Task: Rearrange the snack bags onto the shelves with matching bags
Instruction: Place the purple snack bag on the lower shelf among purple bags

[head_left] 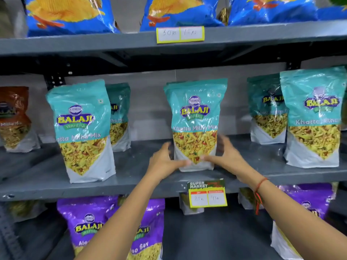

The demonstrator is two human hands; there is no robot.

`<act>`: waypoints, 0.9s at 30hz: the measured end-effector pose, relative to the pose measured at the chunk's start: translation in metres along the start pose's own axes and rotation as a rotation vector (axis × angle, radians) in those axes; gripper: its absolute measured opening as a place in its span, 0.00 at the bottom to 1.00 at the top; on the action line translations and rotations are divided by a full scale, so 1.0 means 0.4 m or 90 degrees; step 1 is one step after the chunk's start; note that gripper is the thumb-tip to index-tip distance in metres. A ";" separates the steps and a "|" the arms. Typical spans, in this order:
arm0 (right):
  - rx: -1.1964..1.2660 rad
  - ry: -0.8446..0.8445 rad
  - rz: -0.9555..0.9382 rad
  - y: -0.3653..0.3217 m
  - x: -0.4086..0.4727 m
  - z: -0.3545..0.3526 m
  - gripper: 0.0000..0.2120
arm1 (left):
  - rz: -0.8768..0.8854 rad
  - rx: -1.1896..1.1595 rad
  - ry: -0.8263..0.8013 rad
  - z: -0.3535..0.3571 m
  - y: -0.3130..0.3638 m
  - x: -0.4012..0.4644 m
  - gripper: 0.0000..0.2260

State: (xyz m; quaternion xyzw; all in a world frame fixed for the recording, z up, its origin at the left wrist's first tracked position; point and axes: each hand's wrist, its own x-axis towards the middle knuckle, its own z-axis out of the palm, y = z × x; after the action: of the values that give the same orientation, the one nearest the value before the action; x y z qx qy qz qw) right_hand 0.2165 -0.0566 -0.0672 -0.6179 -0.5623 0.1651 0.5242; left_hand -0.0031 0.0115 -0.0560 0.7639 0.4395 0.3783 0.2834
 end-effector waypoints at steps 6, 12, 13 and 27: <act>0.078 0.326 -0.232 -0.079 -0.186 0.084 0.25 | 0.126 -0.198 0.263 -0.049 -0.007 -0.149 0.20; -0.045 0.165 -0.421 0.060 -0.350 0.279 0.11 | 0.021 -0.238 0.483 -0.020 -0.265 -0.331 0.16; -0.077 0.106 -0.419 0.109 -0.366 0.318 0.10 | -0.024 -0.227 0.489 0.000 -0.326 -0.357 0.18; -0.022 -0.407 0.202 0.459 -0.352 0.675 0.38 | -0.393 -0.170 0.002 0.109 -0.795 -0.441 0.34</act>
State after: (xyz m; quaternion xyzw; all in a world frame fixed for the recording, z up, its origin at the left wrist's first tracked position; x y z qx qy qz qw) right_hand 0.0539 -0.0207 -0.3815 -0.6235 -0.5974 0.4200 0.2792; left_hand -0.1702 -0.0050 -0.3815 0.5503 0.5971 0.3302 0.4814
